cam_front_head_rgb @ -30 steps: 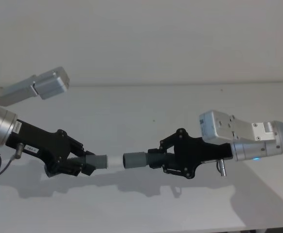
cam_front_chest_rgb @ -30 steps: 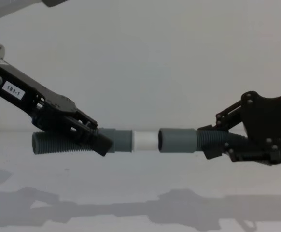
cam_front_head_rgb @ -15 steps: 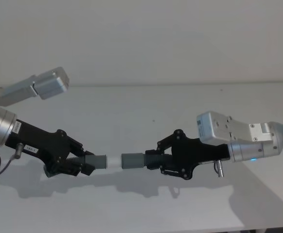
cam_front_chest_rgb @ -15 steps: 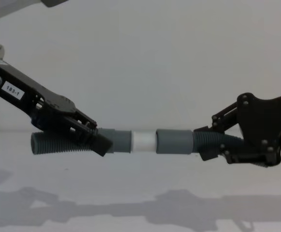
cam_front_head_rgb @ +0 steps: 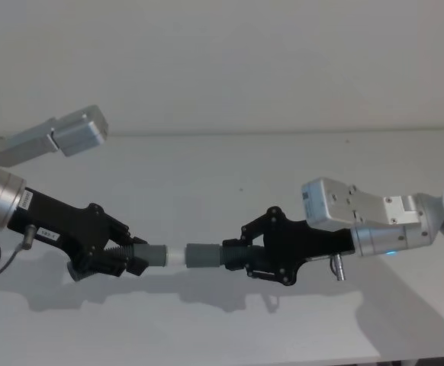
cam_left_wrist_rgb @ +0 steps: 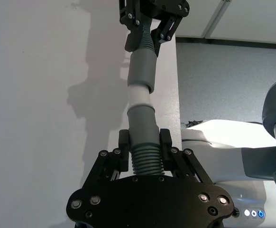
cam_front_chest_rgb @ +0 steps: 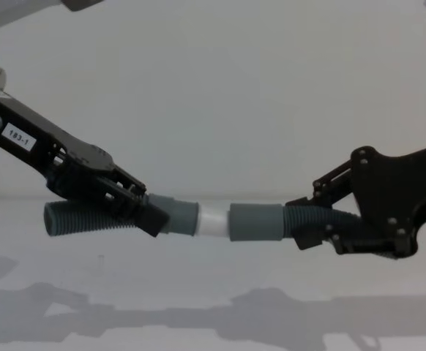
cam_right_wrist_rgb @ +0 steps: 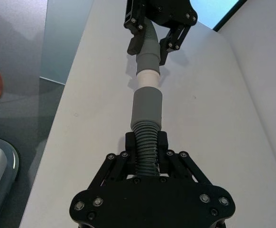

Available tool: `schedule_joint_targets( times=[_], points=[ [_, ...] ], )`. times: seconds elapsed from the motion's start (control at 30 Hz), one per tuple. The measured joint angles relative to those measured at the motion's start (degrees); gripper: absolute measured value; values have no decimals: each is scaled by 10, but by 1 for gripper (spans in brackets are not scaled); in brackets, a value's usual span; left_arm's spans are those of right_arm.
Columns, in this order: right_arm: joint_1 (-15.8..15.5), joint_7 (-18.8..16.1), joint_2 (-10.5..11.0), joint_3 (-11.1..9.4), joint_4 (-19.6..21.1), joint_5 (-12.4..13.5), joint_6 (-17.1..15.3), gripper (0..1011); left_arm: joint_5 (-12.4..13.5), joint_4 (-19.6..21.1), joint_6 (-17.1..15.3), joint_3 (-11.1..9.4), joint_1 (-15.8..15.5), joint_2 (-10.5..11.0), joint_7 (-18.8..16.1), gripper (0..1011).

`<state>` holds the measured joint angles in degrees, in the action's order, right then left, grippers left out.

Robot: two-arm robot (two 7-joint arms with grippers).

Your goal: Use both hands to pick up one end of the pipe from the table, align the ends, and insert them.

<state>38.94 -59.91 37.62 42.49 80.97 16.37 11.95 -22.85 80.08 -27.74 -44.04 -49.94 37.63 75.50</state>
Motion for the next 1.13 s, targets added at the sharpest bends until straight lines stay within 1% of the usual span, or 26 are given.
schedule_joint_targets(
  times=[0.37,1.13],
  points=[
    [9,-3,-11,12,-9,0,0,229,0,0,0,0,0,-1,0,344],
    [15,-5,-18,20,-18,0,2,229,0,0,0,0,0,-1,0,344]
  ],
)
